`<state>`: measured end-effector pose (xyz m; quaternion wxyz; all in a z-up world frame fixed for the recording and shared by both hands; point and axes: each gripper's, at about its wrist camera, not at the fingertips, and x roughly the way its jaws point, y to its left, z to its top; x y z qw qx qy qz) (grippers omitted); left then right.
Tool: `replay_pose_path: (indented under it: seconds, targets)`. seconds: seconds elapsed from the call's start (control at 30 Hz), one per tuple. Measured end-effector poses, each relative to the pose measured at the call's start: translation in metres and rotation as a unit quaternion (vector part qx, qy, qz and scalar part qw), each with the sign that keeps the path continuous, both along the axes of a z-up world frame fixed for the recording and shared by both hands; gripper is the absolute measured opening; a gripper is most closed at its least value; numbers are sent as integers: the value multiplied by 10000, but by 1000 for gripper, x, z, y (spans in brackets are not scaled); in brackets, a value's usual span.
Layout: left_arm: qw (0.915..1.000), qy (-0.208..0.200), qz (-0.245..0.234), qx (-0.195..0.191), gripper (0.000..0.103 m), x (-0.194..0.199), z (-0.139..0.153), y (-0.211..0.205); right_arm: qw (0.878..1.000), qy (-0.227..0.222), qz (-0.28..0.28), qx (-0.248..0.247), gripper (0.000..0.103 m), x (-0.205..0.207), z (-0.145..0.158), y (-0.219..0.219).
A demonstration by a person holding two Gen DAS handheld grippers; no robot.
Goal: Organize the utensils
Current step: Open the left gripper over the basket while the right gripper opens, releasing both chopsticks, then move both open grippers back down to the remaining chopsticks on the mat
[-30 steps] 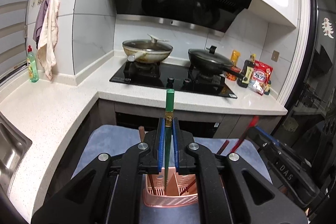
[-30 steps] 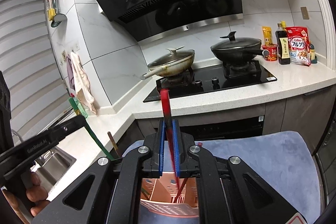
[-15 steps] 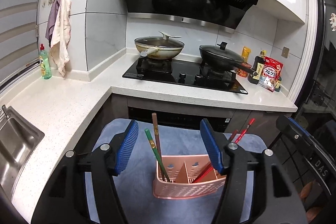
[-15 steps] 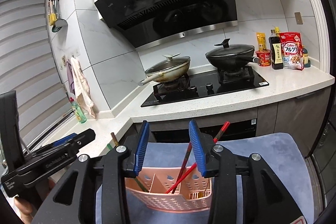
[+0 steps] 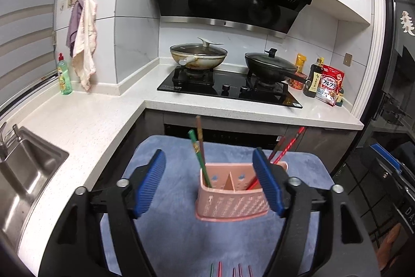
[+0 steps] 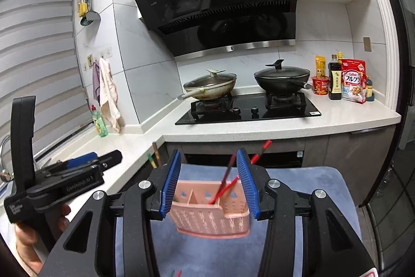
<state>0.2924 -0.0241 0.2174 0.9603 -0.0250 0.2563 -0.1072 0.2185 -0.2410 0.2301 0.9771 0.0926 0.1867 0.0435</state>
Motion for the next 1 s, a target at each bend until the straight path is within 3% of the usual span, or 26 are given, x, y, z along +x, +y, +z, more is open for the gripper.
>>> replay_pose_path:
  seconds: [0.2,0.33,0.43,0.77,1.0]
  targets:
    - [9998,168,-33,-37,73,-42,-29,26,9990,428,36,-118,45,-50,-34,1]
    - [9989,456,-12,-104,73,-72,-62,41,9969,715,-83,-330,45,-89,-68,3]
    - [9979,646,40,6,73,-95,-88,47,9950,978,-100,-198,45,-111,-92,1]
    - [9871,1596,54,127,73,-157,-180,60,9861,1629,-212,-243,45,-164,-161,17]
    - [9813,1887,-68,363,73,-184,-214,55,9761,2173,-1,-36,45,-185,-211,39]
